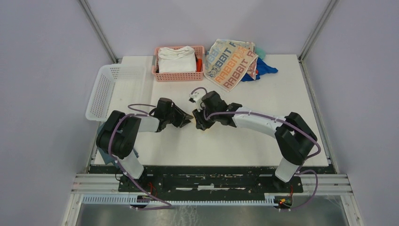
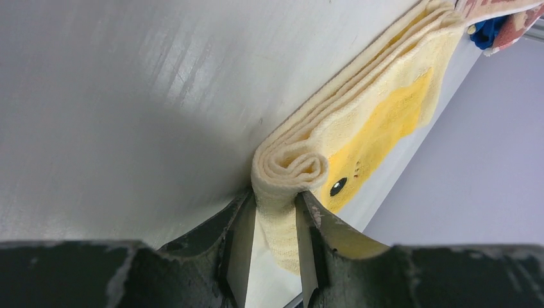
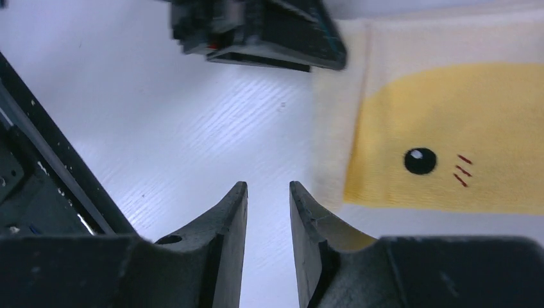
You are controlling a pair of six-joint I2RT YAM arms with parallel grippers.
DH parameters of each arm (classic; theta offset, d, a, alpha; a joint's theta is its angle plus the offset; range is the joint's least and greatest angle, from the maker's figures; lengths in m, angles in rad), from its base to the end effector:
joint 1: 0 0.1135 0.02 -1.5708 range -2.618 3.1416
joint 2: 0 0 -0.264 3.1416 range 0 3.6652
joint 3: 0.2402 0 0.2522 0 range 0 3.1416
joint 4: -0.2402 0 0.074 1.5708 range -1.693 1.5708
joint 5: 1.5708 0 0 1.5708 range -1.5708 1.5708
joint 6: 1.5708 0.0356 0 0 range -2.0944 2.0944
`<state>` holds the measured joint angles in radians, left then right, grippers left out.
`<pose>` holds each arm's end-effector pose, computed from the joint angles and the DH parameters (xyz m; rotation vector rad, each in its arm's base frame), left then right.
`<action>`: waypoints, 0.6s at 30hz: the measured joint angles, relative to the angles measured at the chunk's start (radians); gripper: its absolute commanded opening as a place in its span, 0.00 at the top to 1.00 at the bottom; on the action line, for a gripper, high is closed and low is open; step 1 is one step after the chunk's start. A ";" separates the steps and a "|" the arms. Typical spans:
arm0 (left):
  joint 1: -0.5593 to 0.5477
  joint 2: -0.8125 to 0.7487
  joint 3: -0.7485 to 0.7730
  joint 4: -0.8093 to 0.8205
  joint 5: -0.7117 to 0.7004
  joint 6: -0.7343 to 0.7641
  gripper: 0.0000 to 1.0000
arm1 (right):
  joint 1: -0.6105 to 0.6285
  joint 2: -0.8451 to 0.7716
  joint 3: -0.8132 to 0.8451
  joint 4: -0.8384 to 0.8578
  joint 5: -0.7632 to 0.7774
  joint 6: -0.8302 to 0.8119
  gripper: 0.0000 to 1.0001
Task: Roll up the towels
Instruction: Roll the towel at the center of the board.
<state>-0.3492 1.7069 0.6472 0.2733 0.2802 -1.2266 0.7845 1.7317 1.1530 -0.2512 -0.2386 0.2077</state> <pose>0.2827 -0.1134 0.1142 -0.9641 2.4108 -1.0178 0.2584 0.2698 0.2102 -0.8235 2.3663 0.7265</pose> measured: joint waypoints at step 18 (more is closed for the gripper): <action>-0.002 0.000 0.008 -0.018 -0.005 0.000 0.60 | 0.165 0.129 0.034 -0.051 0.410 -0.247 0.58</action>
<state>-0.3511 1.7065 0.6556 0.2550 0.2756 -1.2263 0.9493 1.8606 1.1873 -0.3019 0.1719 -0.0395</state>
